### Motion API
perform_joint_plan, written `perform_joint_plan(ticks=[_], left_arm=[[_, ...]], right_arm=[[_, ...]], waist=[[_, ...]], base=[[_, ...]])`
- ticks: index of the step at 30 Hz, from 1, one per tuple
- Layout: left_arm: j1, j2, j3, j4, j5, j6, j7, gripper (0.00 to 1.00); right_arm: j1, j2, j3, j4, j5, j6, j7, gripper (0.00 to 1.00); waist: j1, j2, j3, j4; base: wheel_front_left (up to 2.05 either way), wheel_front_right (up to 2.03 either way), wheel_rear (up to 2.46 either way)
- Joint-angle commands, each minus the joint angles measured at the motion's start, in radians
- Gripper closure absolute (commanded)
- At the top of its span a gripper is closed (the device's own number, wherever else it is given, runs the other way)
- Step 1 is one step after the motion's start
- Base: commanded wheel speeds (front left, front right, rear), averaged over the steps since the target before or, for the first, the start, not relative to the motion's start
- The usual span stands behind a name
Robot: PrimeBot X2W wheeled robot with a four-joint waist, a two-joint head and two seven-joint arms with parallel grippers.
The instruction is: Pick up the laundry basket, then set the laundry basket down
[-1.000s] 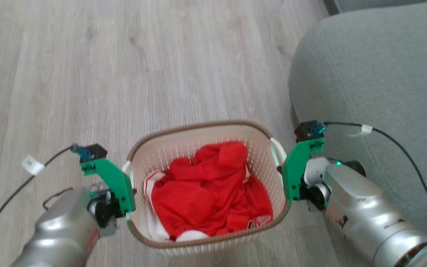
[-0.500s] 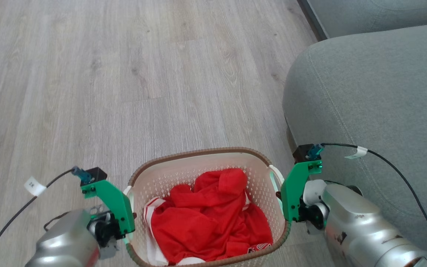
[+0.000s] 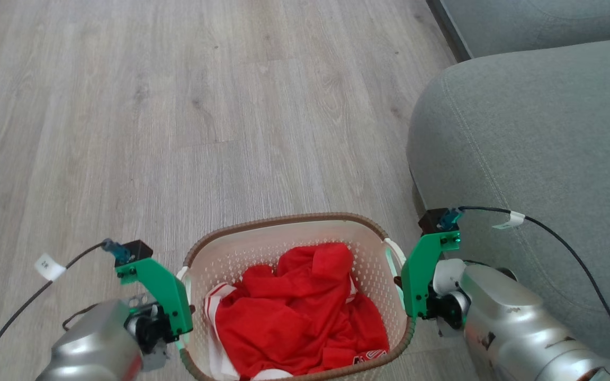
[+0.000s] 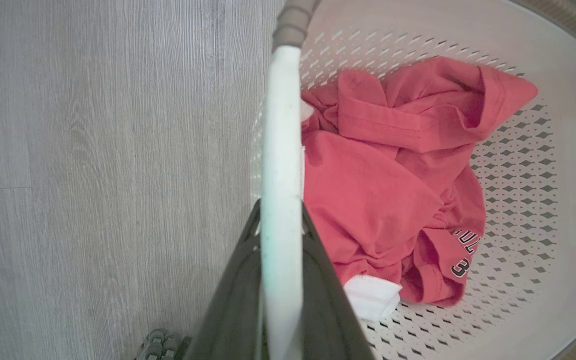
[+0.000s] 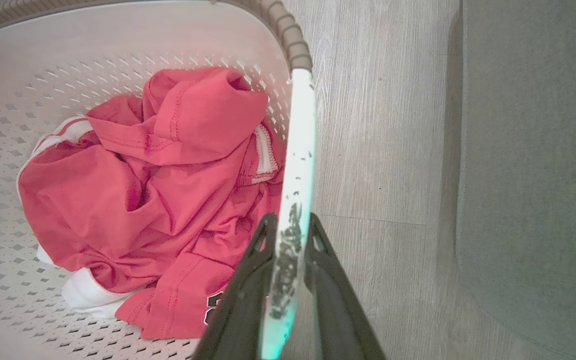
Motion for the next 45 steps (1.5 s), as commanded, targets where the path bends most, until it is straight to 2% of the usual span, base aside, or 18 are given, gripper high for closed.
perform_joint_plan(ticks=[1,21,30,38,45], left_arm=[[-0.063,0.049,0.034,-0.006,-0.01,-0.008,-0.013,1.0],[-0.074,0.055,0.01,-0.011,-0.02,-0.008,-0.026,1.0],[-0.084,0.057,-0.011,-0.005,-0.001,-0.008,-0.09,1.0],[-0.115,0.05,-0.024,0.008,0.018,-0.008,-0.154,1.0],[-0.186,0.049,-0.031,0.024,0.042,-0.008,-0.237,1.0]], right_arm=[[-0.017,-0.031,0.007,0.007,-0.001,-0.002,-0.005,1.0],[-0.026,-0.03,0.039,0.013,0.043,-0.002,-0.021,1.0],[-0.041,-0.029,0.05,0.033,0.042,-0.002,-0.079,1.0],[-0.062,-0.024,0.057,0.05,0.035,-0.002,-0.133,1.0],[-0.125,-0.017,0.057,0.062,0.024,-0.002,-0.204,1.0]], waist=[[0.0001,0.0,0.0,0.001],[0.0001,0.0,0.013,0.003],[0.0001,0.0,0.025,0.005],[0.0001,0.0,0.078,0.007],[0.0001,0.0,0.215,0.012]], base=[[0.0,0.0,0.0],[0.0,0.0,0.0],[0.0,0.0,0.0],[0.0,0.0,0.0],[0.0,0.0,0.0]])
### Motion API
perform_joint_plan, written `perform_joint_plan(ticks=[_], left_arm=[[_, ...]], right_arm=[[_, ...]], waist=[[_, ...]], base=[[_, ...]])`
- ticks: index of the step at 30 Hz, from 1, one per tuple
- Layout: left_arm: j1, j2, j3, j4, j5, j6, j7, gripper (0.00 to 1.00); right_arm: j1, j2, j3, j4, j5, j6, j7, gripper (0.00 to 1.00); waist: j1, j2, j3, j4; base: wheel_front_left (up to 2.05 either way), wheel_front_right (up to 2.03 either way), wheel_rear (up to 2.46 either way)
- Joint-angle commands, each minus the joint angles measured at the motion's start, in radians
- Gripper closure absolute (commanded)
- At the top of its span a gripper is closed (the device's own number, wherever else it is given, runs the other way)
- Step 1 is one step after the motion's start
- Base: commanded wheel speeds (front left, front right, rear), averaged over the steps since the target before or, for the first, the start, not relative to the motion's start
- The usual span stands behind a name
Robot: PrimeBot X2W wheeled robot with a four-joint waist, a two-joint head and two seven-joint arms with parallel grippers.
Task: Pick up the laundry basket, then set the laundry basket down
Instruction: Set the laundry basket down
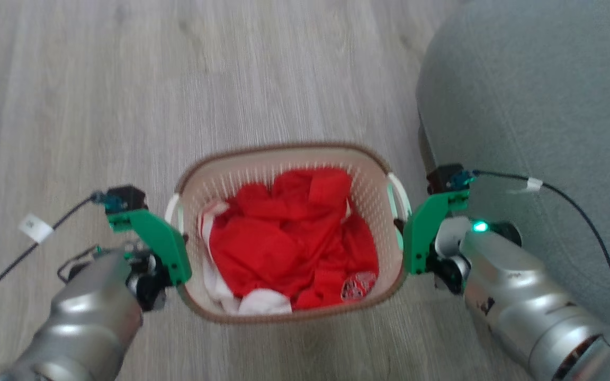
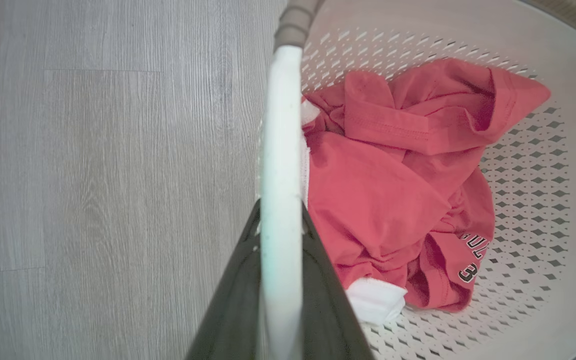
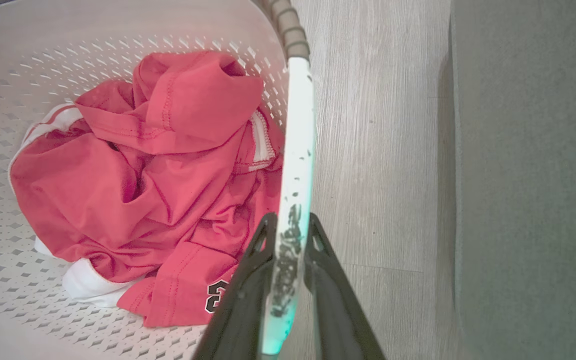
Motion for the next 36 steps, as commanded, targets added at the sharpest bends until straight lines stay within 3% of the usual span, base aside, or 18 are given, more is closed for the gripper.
perform_joint_plan(ticks=[1,13,19,36], left_arm=[[-0.082,0.052,0.023,0.013,0.006,-0.007,-0.026,1.0],[-0.214,0.025,0.011,0.019,0.032,-0.007,-0.141,1.0],[-0.271,0.016,0.001,0.006,0.043,-0.007,-0.192,1.0],[-0.356,-0.005,-0.037,0.002,0.048,-0.007,-0.272,1.0]], right_arm=[[-0.03,-0.023,0.006,0.018,-0.019,-0.003,-0.02,1.0],[-0.163,-0.032,-0.03,0.051,-0.058,-0.003,-0.142,1.0],[-0.208,-0.069,-0.069,0.052,-0.084,-0.003,-0.176,1.0],[-0.278,-0.089,-0.21,0.052,-0.203,-0.003,-0.22,1.0]], waist=[[-0.0001,0.0,0.062,0.004],[-0.0001,0.0,0.352,0.017],[-0.0001,0.0,0.483,0.022],[-0.0001,0.0,0.711,0.04]], base=[[0.0,0.0,0.0],[0.0,0.0,0.0],[0.0,0.0,0.0],[0.0,0.0,0.0]])
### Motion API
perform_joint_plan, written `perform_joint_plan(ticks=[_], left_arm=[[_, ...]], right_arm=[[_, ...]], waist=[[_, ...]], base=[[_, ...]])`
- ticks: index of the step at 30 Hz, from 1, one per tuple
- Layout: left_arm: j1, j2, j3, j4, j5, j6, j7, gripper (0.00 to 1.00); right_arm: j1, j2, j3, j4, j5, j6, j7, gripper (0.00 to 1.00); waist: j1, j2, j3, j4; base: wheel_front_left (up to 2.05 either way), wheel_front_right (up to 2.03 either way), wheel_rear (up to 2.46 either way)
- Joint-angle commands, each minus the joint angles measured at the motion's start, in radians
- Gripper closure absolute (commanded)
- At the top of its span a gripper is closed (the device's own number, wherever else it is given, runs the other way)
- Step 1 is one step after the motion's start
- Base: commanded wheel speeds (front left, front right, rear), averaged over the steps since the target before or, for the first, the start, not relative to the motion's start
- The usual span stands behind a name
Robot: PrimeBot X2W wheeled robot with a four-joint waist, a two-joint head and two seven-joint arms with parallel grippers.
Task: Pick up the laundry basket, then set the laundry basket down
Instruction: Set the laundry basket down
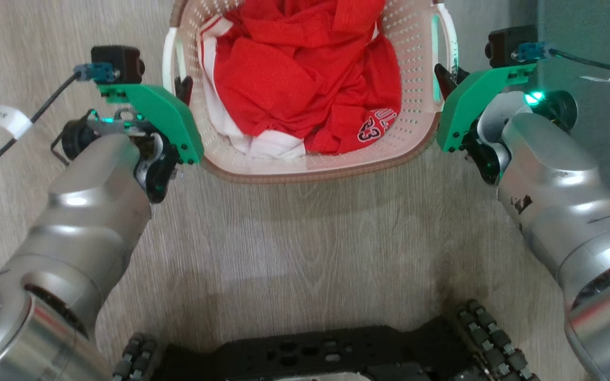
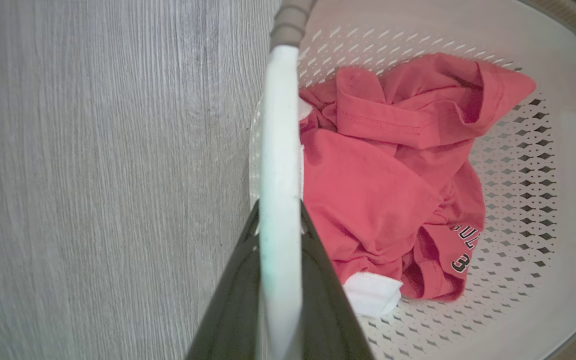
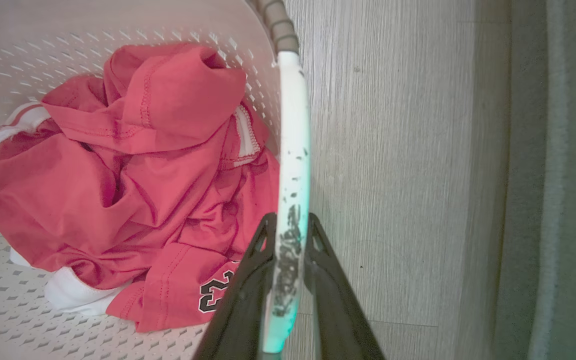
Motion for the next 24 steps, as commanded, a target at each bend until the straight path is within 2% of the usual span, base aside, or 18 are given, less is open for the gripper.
perform_joint_plan(ticks=[1,16,24], left_arm=[[-0.025,0.043,0.01,0.007,0.006,-0.007,-0.015,1.0],[-0.056,0.03,-0.003,0.064,-0.003,-0.007,-0.055,1.0],[-0.047,0.025,-0.004,0.061,-0.029,-0.007,-0.02,1.0]], right_arm=[[0.017,-0.038,-0.01,0.016,-0.016,-0.01,-0.011,1.0],[0.018,0.007,-0.096,0.016,-0.119,-0.01,-0.025,1.0],[0.029,0.014,-0.132,0.016,-0.153,-0.01,-0.013,1.0]], waist=[[-0.0001,0.0,0.031,0.004],[-0.0001,0.0,0.083,0.01],[-0.0001,0.0,0.086,0.012]], base=[[0.0,0.0,0.0],[0.0,0.0,0.0],[0.0,0.0,0.0]])
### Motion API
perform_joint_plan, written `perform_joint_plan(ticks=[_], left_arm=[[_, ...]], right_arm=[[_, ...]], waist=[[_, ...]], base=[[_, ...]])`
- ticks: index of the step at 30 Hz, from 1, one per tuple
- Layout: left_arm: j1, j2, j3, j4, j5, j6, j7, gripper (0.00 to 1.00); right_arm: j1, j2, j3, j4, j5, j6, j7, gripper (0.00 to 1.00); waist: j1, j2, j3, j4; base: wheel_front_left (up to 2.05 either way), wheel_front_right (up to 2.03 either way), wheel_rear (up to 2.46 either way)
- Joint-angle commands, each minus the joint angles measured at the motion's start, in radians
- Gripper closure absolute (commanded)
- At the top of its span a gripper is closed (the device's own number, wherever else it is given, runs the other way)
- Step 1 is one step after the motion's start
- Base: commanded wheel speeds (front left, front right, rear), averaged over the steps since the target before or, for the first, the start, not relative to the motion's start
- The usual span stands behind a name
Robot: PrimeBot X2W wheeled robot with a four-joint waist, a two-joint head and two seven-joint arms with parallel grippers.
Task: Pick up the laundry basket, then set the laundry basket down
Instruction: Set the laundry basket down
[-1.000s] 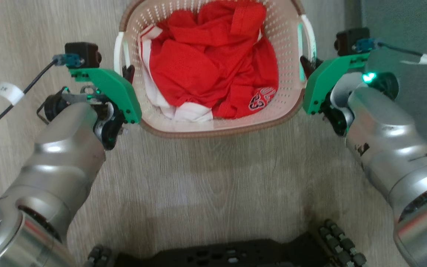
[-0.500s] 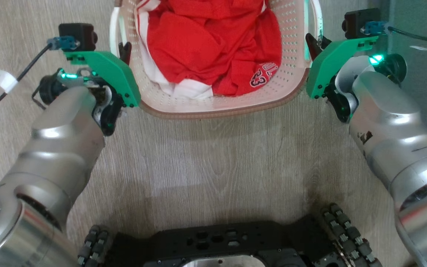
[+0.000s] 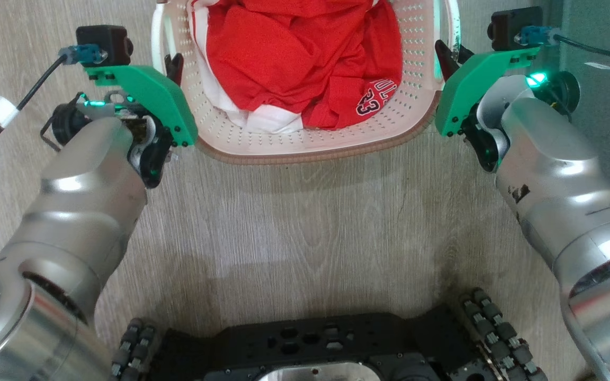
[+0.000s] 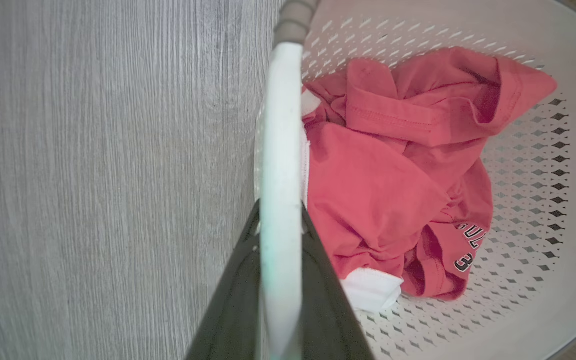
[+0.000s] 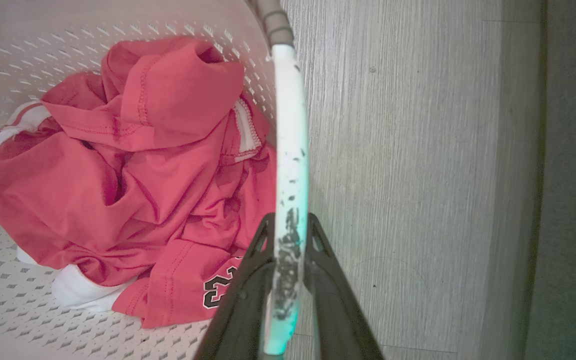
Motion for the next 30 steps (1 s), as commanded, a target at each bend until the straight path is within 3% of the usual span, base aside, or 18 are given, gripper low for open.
perform_joint_plan(ticks=[1,19,20,21,22,23,30], left_arm=[[0.007,0.039,0.003,0.009,-0.005,-0.007,0.008,1.0],[0.01,0.044,-0.008,0.009,-0.034,-0.007,0.017,1.0],[0.008,0.045,-0.01,0.011,-0.032,-0.007,0.014,1.0],[0.006,0.044,-0.012,0.012,-0.032,-0.007,0.008,1.0],[0.006,0.043,-0.01,0.013,-0.034,-0.007,0.002,0.41],[0.007,0.042,-0.011,0.013,-0.035,-0.007,0.004,0.0],[0.011,0.042,-0.016,-0.002,-0.05,-0.007,0.019,0.0]], right_arm=[[0.054,-0.007,-0.004,0.023,-0.015,-0.01,0.017,1.0],[0.056,0.01,-0.037,0.023,-0.071,-0.01,0.021,1.0],[0.053,0.011,-0.038,0.023,-0.072,-0.01,0.011,0.89],[0.054,0.012,-0.036,0.021,-0.069,-0.01,0.008,0.24],[0.057,0.013,-0.033,0.015,-0.065,-0.01,0.01,0.0],[0.06,0.014,-0.029,0.006,-0.061,-0.01,0.008,0.0],[0.077,0.016,0.008,-0.034,-0.033,-0.01,0.026,0.0]], waist=[[0.0001,0.0,-0.001,0.0],[0.0001,0.0,-0.013,-0.007],[0.0001,0.0,-0.014,-0.007],[0.0001,0.0,-0.014,-0.006],[0.0001,0.0,-0.015,-0.006],[0.0001,0.0,-0.016,-0.005],[0.0001,0.0,-0.023,-0.004]], base=[[0.0,0.0,0.0],[0.0,0.0,0.0],[0.0,0.0,0.0],[0.0,0.0,0.0],[0.0,0.0,0.0],[0.0,0.0,0.0],[0.0,0.0,0.0]])
